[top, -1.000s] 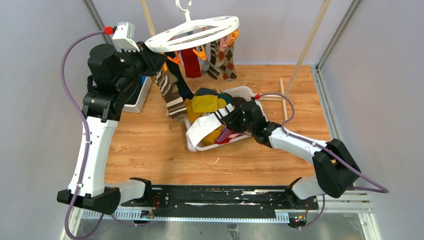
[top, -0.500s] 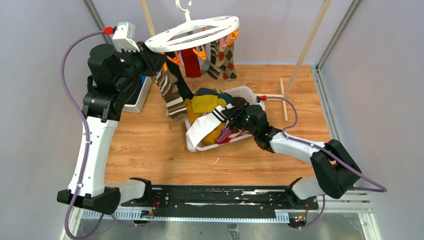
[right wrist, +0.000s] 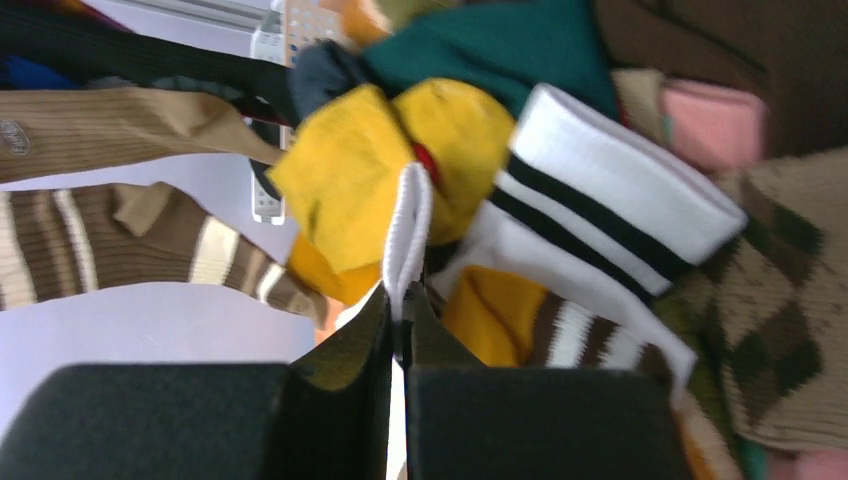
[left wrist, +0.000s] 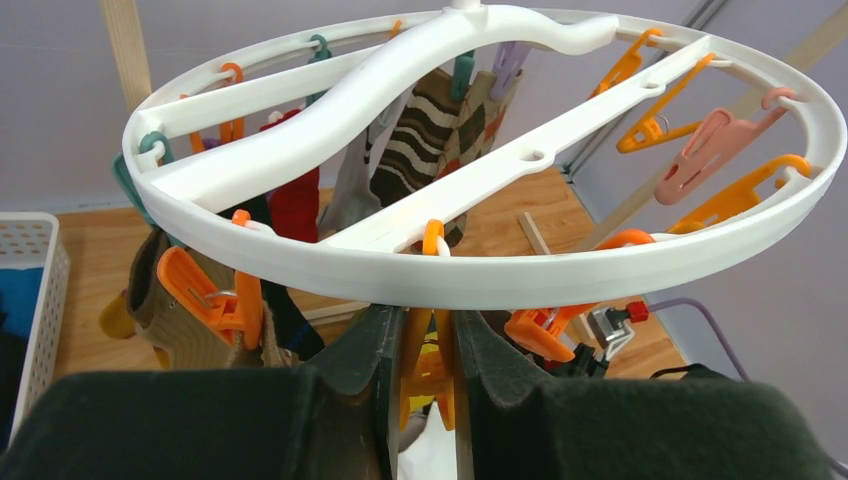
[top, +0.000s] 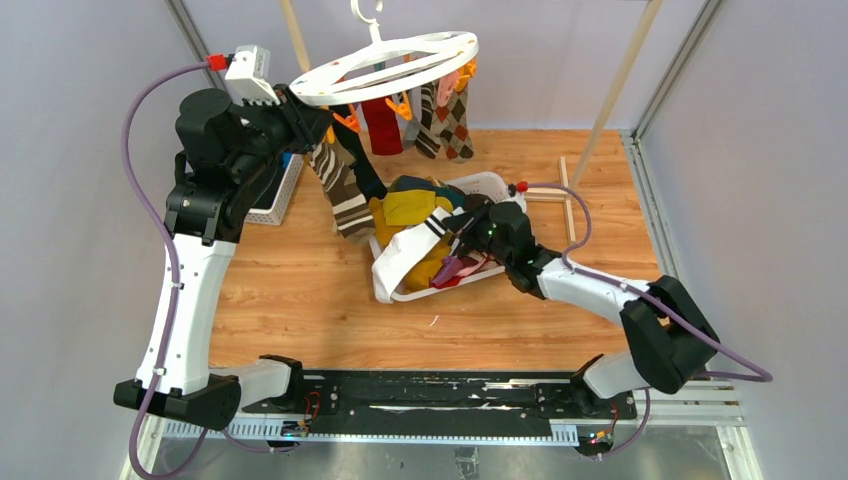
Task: Clip the socks to the hanger
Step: Pick up the sock from the bin, then clamp the sock onto the hanger.
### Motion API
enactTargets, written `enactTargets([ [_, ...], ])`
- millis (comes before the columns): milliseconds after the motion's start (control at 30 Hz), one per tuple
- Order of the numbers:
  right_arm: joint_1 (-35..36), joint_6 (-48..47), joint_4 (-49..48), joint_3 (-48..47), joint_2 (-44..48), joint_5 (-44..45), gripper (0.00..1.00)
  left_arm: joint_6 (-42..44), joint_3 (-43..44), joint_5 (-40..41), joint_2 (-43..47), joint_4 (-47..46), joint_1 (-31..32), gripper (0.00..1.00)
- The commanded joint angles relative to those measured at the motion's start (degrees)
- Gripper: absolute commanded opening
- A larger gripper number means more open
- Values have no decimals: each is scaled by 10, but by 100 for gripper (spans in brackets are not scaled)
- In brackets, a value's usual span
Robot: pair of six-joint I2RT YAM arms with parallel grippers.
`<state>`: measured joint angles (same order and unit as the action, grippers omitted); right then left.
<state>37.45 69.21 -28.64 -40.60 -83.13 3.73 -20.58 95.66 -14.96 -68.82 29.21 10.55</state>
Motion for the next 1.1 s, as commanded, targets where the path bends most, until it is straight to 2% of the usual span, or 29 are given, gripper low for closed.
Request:
enactTargets([
  [0, 18, -124, 74, -69, 49, 32, 0, 5, -11, 1, 12, 21, -7, 5],
  [200, 111, -324, 94, -149, 83, 107, 0, 3, -6, 1, 9, 20, -7, 5],
  [400, 183, -464, 95, -226, 54, 159, 0, -5, -7, 2, 10, 25, -7, 4],
  [667, 245, -555, 66, -329, -18, 237, 0, -17, -20, 19, 10, 20, -7, 3],
  [800, 265, -585, 16, -357, -50, 273, 0, -20, -23, 26, 9, 22, -7, 2],
  [1067, 278, -594, 12, -437, -107, 268, 0, -28, -30, 32, 11, 22, -7, 2],
])
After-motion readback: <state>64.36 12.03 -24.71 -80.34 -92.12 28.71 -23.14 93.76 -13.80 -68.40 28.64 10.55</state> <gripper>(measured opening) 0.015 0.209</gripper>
